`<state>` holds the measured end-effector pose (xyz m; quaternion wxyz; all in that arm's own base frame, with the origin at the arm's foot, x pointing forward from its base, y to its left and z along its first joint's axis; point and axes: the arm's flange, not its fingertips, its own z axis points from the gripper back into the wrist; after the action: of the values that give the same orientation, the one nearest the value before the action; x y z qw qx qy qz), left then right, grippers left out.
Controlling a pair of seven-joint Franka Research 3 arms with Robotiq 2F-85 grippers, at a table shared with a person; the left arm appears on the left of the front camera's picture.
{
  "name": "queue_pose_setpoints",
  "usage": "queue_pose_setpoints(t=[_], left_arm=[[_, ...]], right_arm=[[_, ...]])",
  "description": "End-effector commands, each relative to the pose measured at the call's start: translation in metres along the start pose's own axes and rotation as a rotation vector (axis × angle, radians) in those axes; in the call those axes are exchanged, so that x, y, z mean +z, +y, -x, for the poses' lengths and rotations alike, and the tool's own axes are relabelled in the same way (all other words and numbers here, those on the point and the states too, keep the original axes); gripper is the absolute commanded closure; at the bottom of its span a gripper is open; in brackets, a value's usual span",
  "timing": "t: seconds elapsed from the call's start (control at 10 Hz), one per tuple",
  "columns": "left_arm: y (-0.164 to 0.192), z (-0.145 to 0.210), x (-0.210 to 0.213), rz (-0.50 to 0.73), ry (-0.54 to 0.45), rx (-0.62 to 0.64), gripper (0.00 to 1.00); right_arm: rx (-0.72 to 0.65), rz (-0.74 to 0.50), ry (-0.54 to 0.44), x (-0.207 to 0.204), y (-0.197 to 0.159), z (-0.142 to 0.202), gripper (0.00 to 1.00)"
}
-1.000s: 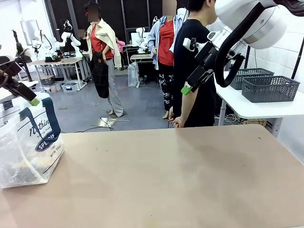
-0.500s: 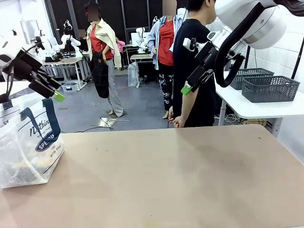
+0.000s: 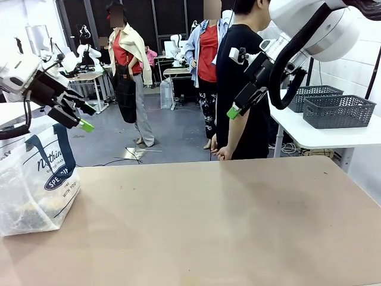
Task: Transfer purchased items from the store into the shopping bag.
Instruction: Move the Reusable shopping bag to the right side of the table.
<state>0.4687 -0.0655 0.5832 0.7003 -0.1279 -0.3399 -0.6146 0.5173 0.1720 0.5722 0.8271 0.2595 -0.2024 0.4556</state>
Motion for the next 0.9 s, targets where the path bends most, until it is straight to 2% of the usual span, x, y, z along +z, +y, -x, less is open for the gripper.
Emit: queue_pose_setpoints(t=[0.0,0.8], left_arm=[[-0.0065,-0.0041,0.0104,-0.014,0.003,-0.016,0.0],[-0.0065,-0.0041,0.0104,-0.014,0.003,-0.016,0.0]], right_arm=[[-0.018,-0.013,-0.007,0.0007,0.0018,-0.0013,0.0],[-0.018,-0.013,-0.007,0.0007,0.0018,-0.0013,0.0]])
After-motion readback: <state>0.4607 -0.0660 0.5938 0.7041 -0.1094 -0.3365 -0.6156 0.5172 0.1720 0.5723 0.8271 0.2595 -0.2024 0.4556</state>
